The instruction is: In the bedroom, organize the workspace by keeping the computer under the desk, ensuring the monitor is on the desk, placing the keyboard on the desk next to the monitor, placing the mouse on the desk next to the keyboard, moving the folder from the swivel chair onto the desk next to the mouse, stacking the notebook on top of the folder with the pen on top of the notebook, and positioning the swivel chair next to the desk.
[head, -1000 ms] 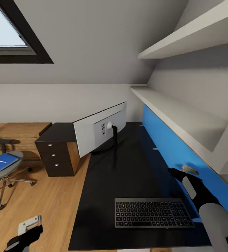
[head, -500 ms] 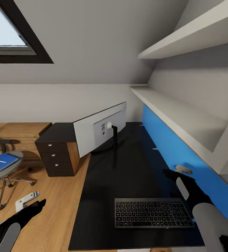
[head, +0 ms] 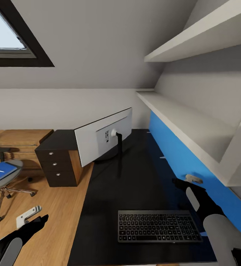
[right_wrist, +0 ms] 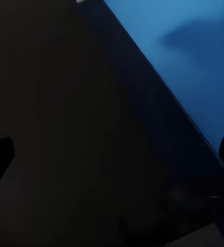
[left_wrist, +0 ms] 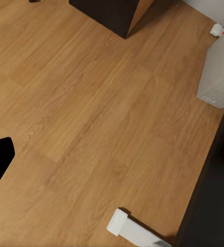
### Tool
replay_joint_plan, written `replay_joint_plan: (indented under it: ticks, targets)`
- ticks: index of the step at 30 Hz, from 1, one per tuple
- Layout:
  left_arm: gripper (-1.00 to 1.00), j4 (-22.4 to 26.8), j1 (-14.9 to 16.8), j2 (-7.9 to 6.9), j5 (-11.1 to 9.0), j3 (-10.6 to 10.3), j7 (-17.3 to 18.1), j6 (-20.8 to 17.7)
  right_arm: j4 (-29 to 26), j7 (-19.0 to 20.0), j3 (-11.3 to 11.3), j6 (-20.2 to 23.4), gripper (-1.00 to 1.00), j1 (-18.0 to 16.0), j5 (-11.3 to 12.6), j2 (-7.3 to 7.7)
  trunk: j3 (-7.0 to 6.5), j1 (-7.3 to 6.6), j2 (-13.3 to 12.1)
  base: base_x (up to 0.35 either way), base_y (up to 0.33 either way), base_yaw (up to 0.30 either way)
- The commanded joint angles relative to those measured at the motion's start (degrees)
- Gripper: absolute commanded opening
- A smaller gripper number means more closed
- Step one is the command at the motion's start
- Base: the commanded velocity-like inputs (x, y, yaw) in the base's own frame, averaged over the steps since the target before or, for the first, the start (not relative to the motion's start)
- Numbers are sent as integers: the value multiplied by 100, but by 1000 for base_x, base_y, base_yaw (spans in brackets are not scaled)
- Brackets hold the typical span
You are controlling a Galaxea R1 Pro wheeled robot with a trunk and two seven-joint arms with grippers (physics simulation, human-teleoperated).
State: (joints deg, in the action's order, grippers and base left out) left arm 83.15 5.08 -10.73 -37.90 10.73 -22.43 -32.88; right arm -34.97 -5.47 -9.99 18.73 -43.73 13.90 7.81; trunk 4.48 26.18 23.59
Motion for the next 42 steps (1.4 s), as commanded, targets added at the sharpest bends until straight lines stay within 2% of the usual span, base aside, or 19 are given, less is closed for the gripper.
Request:
replay_joint_plan:
  ticks: [1,12,21,42]
  targets:
    - [100,9,4,-4,-60,-1,-51,-17,-7,-33,8,26,100,-3,60,1,13,4,13,24,-67,0]
    - [100,8,3,-8,-60,0,-51,-17,-1,-48,22,26,100,-3,52,-7,13,4,13,7,-19,0]
    - [100,8,3,-15,-60,14,-51,-17,-13,-59,168,23,100,-3,52,-1,13,4,13,0,0,0]
    - [100,8,3,-16,-51,17,-51,-17,15,-45,168,0,100,-3,52,7,13,4,13,79,-72,0]
